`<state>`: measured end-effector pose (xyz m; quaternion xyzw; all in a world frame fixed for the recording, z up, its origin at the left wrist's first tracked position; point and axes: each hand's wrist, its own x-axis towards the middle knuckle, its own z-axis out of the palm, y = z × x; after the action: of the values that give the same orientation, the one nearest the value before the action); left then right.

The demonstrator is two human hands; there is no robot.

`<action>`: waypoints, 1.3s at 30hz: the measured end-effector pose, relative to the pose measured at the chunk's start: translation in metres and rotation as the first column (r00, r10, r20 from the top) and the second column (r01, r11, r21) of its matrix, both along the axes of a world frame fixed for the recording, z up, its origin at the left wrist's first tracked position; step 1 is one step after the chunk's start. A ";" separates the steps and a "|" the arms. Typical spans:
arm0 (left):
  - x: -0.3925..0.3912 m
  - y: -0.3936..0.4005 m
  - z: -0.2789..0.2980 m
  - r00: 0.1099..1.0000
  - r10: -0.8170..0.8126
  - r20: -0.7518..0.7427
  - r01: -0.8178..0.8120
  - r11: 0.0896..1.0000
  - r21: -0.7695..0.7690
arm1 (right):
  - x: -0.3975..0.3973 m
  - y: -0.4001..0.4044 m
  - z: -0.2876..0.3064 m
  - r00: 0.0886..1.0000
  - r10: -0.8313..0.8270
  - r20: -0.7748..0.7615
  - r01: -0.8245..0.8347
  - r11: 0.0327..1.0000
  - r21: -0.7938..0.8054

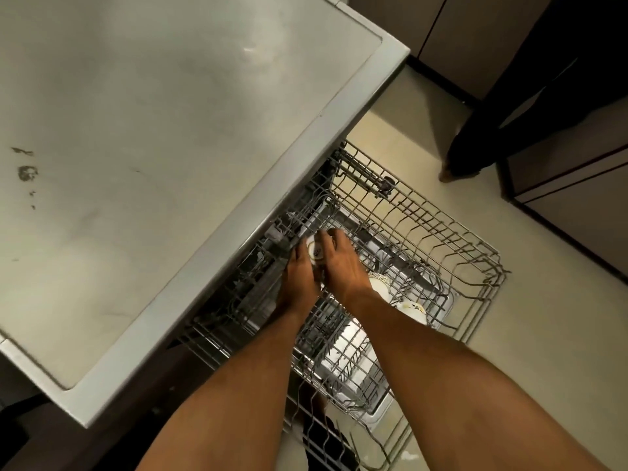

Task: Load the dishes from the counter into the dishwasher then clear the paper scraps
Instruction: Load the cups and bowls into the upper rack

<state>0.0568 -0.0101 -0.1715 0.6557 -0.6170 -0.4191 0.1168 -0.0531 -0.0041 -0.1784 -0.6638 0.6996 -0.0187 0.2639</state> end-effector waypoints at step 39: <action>0.087 0.080 0.085 0.910 -0.123 0.395 0.212 0.959 -0.190 | 0.045 0.083 0.094 0.977 0.161 -0.139 -0.178 0.977 -0.118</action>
<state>0.1443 0.0695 -0.0863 0.6509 -0.7261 -0.2190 0.0333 -0.0085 0.0786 -0.0842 -0.7366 0.6532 0.0012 0.1753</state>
